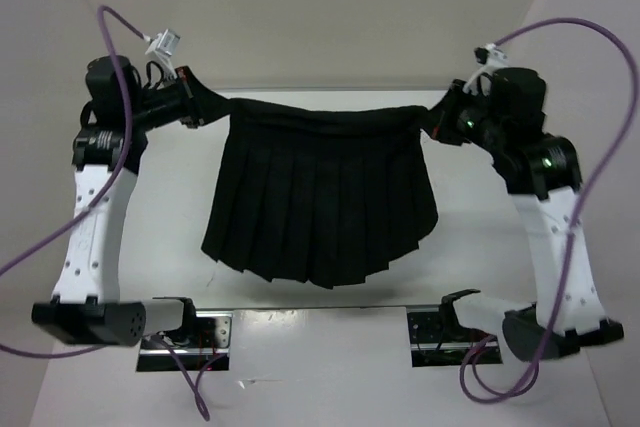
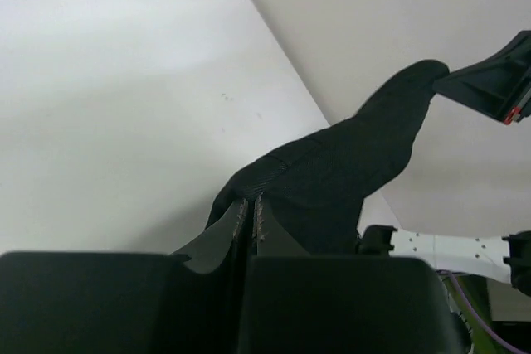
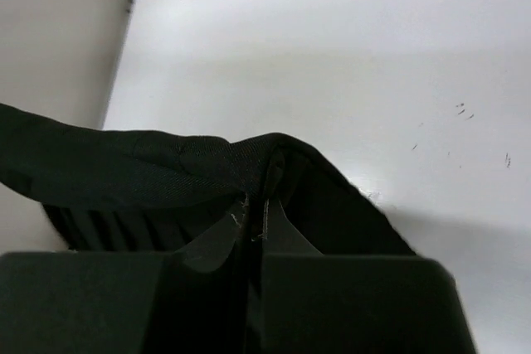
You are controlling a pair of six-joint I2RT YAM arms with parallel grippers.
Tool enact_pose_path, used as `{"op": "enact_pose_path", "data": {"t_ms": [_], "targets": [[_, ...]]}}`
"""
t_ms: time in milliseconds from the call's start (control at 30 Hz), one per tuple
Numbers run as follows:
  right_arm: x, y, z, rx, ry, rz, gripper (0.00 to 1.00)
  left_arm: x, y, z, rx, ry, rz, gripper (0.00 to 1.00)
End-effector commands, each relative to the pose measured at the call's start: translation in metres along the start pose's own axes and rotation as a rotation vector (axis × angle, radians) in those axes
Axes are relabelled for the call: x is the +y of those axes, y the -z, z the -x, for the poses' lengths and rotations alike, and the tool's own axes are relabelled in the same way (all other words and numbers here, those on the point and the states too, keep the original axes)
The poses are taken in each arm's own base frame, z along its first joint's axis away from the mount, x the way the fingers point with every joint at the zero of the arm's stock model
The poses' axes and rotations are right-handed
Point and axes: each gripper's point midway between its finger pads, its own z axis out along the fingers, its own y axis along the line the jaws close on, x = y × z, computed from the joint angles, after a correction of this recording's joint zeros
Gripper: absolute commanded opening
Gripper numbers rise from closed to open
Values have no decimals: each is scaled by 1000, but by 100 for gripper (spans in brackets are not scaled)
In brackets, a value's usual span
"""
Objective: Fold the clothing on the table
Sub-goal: Fold the skirt
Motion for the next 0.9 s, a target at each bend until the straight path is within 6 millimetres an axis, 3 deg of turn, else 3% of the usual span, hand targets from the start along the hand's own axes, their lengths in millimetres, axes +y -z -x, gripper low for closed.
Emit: {"op": "enact_pose_path", "data": {"t_ms": [0, 33, 67, 100, 133, 200, 233, 267, 300, 333, 400, 467, 567, 600, 633, 667, 700, 733, 767, 800, 833, 867], "targets": [[-21, -75, -4, 76, 0, -52, 0, 67, -34, 9, 24, 57, 102, 0], [-18, -87, 1, 75, 0, -34, 0, 90, -50, 6, 57, 85, 118, 0], [-25, -112, -3, 118, -13, -39, 0, 98, -57, 9, 67, 98, 123, 0], [-22, -117, 15, 80, -10, -31, 0, 92, -60, 30, 41, 55, 110, 0], [-18, -124, 21, 73, -8, -16, 0, 110, -74, 28, 73, 89, 113, 0], [-21, -141, 51, 21, -9, -18, 0, 116, -81, 47, 61, 80, 108, 0], [-19, -143, 57, 17, 1, -16, 0, 114, -87, 64, 47, 58, 90, 0], [-17, -147, 79, -32, 6, -9, 0, 113, -87, 74, 36, 47, 79, 0], [-19, -145, 88, -47, 4, -15, 0, 119, -93, 76, 49, 69, 76, 0], [-9, -134, 106, -91, 14, 3, 0, 102, -89, 98, 6, 23, 55, 0], [-10, -134, 115, -105, 23, -1, 0, 96, -90, 105, 5, 16, 41, 0], [-7, -120, 124, -120, 35, -5, 0, 83, -84, 114, -13, -13, 22, 0], [-25, -134, 93, -11, 18, -49, 0, 84, -80, 100, 10, 5, 33, 0], [-25, -127, 87, -8, 17, -50, 0, 93, -79, 79, 28, 30, 42, 0], [-47, -144, 46, 98, -9, -93, 0, 98, -79, 65, 39, 74, 48, 0], [-51, -148, 38, 90, -7, -90, 0, 103, -79, 56, 31, 77, 44, 0], [-48, -134, 30, 84, -28, -79, 0, 95, -69, 44, 32, 79, 45, 0], [-65, -144, -17, 191, -56, -93, 0, 111, -66, 5, 84, 158, 71, 0], [-71, -143, -41, 245, -84, -100, 0, 119, -64, -15, 106, 192, 93, 0], [-83, -137, -83, 327, -128, -124, 0, 123, -63, -37, 136, 225, 109, 0], [-79, -133, -110, 390, -144, -104, 0, 141, -59, -82, 203, 314, 153, 0], [-82, -126, -134, 443, -166, -119, 0, 131, -53, -100, 223, 307, 143, 0]]}}
